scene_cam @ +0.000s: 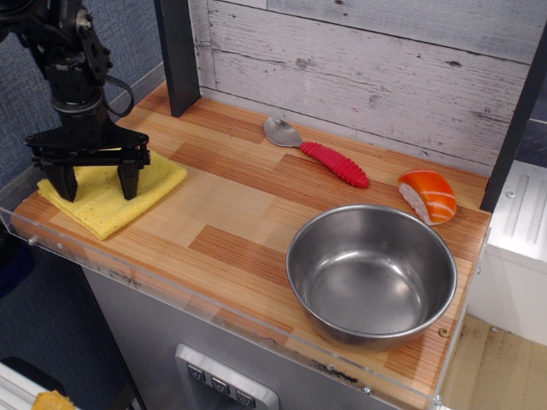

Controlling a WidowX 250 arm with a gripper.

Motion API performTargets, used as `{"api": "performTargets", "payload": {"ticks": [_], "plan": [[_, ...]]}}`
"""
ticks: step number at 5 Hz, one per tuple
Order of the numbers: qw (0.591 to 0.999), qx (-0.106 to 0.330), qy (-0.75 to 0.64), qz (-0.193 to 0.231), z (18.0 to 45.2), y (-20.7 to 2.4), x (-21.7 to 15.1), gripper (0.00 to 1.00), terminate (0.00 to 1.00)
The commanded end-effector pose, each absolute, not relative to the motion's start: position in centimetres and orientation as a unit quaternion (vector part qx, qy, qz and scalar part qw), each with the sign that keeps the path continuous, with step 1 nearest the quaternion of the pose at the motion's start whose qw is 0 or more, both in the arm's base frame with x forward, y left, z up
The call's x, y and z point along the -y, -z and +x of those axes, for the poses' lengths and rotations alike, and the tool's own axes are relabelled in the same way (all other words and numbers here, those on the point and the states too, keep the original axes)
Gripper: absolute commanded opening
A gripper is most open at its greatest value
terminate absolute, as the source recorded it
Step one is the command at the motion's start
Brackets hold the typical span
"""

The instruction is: Move the blue cloth behind the right side of the table

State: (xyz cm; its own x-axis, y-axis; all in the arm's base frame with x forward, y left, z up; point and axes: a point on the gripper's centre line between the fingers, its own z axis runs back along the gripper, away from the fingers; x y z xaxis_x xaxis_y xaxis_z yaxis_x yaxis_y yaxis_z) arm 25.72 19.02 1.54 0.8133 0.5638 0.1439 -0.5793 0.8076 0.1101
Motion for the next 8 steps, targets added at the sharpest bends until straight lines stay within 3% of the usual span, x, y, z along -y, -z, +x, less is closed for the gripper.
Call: {"api": "performTargets", "payload": {"ticks": [1, 5, 8], "plan": [[0.946, 0.091, -0.305, 0.061, 26.5, -4.0, -18.8, 1.0, 0.0], [0.939, 0.156, -0.304, 0.026, 25.8, -11.9, -16.3, 1.0, 0.0], [0.939, 0.156, -0.304, 0.026, 25.8, -11.9, -16.3, 1.0, 0.0]]}}
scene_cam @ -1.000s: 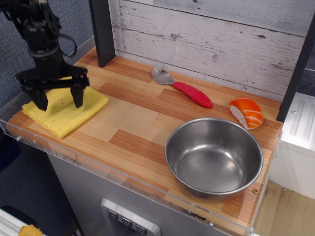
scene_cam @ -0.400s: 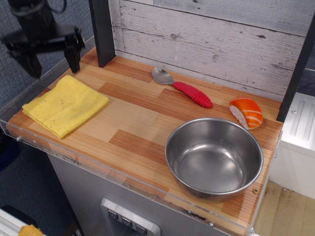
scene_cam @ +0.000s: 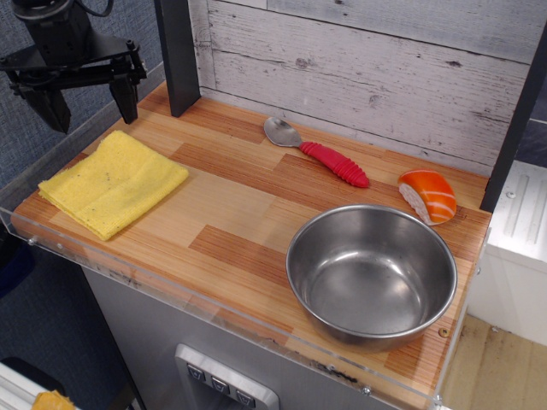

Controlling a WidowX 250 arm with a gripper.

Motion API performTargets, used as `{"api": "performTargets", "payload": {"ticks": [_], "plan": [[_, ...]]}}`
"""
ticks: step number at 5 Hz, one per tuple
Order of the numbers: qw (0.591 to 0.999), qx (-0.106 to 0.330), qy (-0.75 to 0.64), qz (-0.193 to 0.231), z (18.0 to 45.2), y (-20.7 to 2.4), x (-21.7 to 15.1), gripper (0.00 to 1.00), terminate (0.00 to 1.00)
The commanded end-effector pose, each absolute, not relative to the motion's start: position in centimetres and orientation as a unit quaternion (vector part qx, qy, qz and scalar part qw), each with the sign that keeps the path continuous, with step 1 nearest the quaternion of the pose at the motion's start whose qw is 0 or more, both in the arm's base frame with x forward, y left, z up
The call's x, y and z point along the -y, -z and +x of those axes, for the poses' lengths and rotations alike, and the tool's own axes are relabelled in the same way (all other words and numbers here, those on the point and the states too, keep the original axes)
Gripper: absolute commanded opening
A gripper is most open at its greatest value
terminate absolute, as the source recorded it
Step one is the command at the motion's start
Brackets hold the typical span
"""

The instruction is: Move the blue cloth behind the right side of the table

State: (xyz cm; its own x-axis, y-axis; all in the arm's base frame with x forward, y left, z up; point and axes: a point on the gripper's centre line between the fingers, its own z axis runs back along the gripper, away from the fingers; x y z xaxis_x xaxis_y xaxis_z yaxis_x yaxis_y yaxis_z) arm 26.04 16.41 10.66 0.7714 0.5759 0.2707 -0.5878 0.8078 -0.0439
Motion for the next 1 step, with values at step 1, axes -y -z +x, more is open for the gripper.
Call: {"api": "performTargets", "payload": {"ticks": [1], "plan": [[0.939, 0.156, -0.304, 0.026, 25.82, -11.93, -16.28, 1.0, 1.0]]}}
